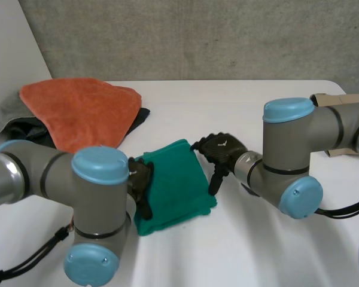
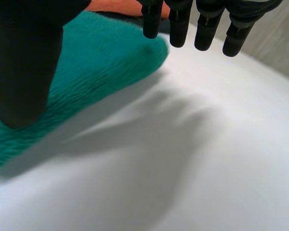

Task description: Fold the laundry.

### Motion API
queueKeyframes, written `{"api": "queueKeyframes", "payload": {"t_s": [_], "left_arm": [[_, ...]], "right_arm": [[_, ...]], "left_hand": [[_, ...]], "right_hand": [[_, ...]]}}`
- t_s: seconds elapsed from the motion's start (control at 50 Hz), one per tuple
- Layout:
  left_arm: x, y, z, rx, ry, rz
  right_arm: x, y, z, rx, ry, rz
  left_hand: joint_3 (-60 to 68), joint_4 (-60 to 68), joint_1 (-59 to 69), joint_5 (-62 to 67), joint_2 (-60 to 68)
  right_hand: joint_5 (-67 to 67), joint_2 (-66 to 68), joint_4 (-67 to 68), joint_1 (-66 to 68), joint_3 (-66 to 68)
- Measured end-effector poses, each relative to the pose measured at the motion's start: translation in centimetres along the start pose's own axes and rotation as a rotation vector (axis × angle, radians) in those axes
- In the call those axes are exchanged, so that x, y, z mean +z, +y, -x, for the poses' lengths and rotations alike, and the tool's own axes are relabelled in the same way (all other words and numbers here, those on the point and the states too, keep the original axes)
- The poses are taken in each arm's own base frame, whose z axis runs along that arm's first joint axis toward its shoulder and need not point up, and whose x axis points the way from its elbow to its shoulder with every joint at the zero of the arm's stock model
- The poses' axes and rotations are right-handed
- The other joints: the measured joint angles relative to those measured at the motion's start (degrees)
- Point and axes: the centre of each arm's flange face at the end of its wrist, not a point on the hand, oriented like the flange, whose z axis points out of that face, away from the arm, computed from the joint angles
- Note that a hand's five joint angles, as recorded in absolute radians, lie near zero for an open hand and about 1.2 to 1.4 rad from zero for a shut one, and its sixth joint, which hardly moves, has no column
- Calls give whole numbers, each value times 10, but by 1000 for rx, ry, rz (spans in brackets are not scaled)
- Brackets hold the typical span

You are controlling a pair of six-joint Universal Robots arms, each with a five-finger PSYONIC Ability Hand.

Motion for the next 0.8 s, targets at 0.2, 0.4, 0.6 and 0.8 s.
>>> {"api": "queueKeyframes", "payload": {"t_s": [0.2,0.4,0.6,0.8], "left_arm": [[-6,-96,27,-5,111,-309],[-22,-149,26,39,441,-441],[-18,-145,19,45,532,-417],[-14,-140,17,40,525,-401]], "right_arm": [[-45,-13,22,-171,80,-176],[-64,30,76,-245,-29,-217],[-33,48,82,-275,-51,-228],[-11,44,78,-334,-25,-274]], "left_hand": [[0,0,0,0,0],[0,0,0,0,0],[0,0,0,0,0],[0,0,0,0,0]], "right_hand": [[0,0,0,0,0],[0,0,0,0,0],[0,0,0,0,0],[4,7,7,6,8]]}}
